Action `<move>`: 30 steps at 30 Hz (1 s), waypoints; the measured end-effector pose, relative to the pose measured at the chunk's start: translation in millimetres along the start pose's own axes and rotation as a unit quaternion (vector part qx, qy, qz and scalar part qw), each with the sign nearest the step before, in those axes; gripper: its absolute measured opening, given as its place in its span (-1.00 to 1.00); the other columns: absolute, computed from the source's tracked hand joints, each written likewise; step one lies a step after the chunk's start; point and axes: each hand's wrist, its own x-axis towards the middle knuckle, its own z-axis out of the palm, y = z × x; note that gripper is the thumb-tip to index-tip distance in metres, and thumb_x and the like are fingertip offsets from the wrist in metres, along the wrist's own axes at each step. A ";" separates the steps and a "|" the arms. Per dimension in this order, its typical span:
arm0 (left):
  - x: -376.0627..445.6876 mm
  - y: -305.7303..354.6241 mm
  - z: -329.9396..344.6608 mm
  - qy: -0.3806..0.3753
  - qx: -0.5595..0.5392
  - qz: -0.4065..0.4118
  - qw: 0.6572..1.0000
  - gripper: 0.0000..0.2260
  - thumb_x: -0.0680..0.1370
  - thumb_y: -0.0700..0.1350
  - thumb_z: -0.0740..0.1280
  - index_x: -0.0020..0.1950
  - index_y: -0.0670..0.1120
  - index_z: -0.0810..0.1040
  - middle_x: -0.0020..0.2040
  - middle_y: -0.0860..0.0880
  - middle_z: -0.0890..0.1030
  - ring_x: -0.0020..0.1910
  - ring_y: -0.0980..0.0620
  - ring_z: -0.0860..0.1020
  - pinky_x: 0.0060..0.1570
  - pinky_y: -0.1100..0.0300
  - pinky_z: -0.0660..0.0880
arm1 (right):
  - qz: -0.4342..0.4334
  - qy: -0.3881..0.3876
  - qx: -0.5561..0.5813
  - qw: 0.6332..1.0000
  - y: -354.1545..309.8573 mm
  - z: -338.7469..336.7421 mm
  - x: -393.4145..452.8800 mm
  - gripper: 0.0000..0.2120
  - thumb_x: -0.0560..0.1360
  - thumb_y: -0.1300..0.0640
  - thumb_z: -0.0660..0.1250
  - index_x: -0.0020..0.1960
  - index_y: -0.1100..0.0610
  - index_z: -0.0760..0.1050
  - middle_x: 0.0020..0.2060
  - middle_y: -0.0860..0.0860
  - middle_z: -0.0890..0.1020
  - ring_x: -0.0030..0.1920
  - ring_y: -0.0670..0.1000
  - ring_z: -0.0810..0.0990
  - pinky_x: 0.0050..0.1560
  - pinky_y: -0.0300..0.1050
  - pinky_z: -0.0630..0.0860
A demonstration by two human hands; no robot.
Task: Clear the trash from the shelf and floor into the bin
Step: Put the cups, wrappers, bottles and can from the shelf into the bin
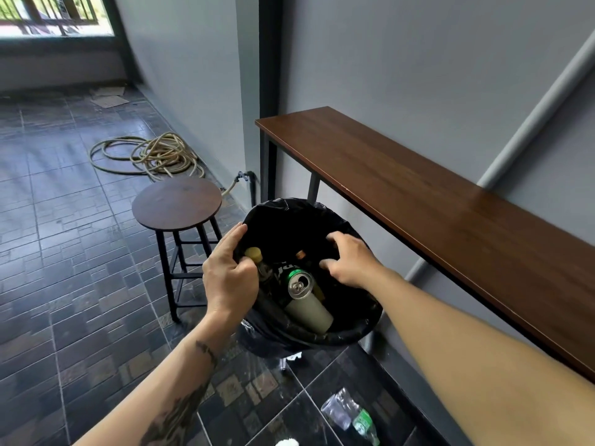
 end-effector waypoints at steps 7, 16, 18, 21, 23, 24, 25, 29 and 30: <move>-39.5 -4.8 -17.4 0.015 0.020 0.004 1.000 -0.37 0.35 -0.27 0.17 0.37 0.14 0.52 0.12 0.12 0.67 0.04 -0.20 0.64 0.05 -0.18 0.59 | 0.014 0.079 -0.086 0.993 39.8 -19.9 -54.2 -0.46 0.47 0.02 0.32 0.42 -0.05 0.29 0.35 0.05 0.35 0.29 0.17 0.33 0.21 0.10 0.40; -113.4 -6.1 -43.9 0.042 0.006 -0.030 0.999 -0.37 0.32 -0.22 0.17 0.37 0.13 0.53 -0.18 0.22 0.71 -0.10 -0.10 0.67 -0.07 -0.03 0.60 | 0.074 0.022 0.120 0.990 65.6 21.0 -137.6 -0.42 0.53 0.15 0.29 0.51 0.00 0.23 0.41 0.09 0.42 0.37 0.13 0.40 0.24 -0.10 0.34; -131.3 -9.8 -49.7 0.046 -0.003 -0.038 0.998 -0.37 0.32 -0.22 0.16 0.36 0.14 0.53 -0.02 0.08 0.73 0.04 -0.23 0.65 0.04 -0.19 0.58 | 0.089 0.037 0.155 0.983 60.7 28.7 -156.4 -0.43 0.51 0.20 0.28 0.50 0.03 0.27 0.39 0.12 0.43 0.35 0.13 0.43 0.25 -0.11 0.36; -156.0 -19.2 -60.7 0.055 0.002 -0.055 0.997 -0.36 0.31 -0.21 0.15 0.36 0.14 0.52 0.08 -0.05 0.71 0.09 -0.30 0.62 0.06 -0.25 0.57 | 0.103 0.065 0.161 0.979 55.3 39.5 -182.1 -0.44 0.47 0.25 0.24 0.47 0.07 0.32 0.35 0.15 0.45 0.31 0.15 0.46 0.27 -0.08 0.38; -172.2 -25.9 -69.5 0.067 -0.002 -0.064 0.996 -0.36 0.30 -0.20 0.15 0.35 0.15 0.53 0.01 0.01 0.73 -0.08 -0.12 0.68 -0.11 -0.08 0.63 | 0.098 0.093 0.138 0.981 52.6 46.5 -197.6 -0.45 0.46 0.27 0.22 0.45 0.08 0.37 0.31 0.15 0.47 0.25 0.15 0.49 0.23 -0.08 0.41; -179.7 -28.7 -74.1 0.071 -0.002 -0.066 0.995 -0.36 0.30 -0.20 0.16 0.35 0.15 0.54 -0.03 0.07 0.73 -0.19 0.00 0.67 -0.24 0.05 0.61 | 0.094 0.105 0.120 0.983 51.1 49.9 -204.9 -0.46 0.45 0.27 0.22 0.44 0.09 0.38 0.29 0.14 0.47 0.22 0.15 0.51 0.20 -0.08 0.42; -186.7 -31.2 -78.2 0.073 0.000 -0.067 0.995 -0.36 0.29 -0.20 0.16 0.34 0.14 0.55 -0.03 0.10 0.73 -0.26 0.06 0.64 -0.32 0.12 0.57 | 0.091 0.115 0.101 0.984 49.6 52.9 -212.0 -0.45 0.44 0.28 0.22 0.43 0.09 0.39 0.28 0.13 0.47 0.20 0.15 0.52 0.16 -0.09 0.44; -204.3 -42.3 -88.4 0.064 0.023 -0.079 0.995 -0.40 0.32 -0.26 0.21 0.35 0.05 0.56 0.14 0.02 0.68 -0.29 0.11 0.64 -0.32 0.17 0.56 | 0.095 0.135 0.051 0.985 45.2 59.5 -231.1 -0.46 0.37 0.32 0.23 0.35 0.15 0.45 0.24 0.13 0.49 0.15 0.18 0.54 0.04 -0.10 0.45; -205.3 -44.5 -90.1 0.062 0.038 -0.083 0.994 -0.41 0.34 -0.27 0.24 0.35 0.06 0.56 0.16 0.02 0.67 -0.22 0.12 0.65 -0.23 0.15 0.60 | 0.092 0.138 0.044 0.985 43.7 59.5 -233.0 -0.49 0.35 0.33 0.23 0.30 0.18 0.47 0.22 0.15 0.50 0.15 0.20 0.54 0.06 -0.08 0.46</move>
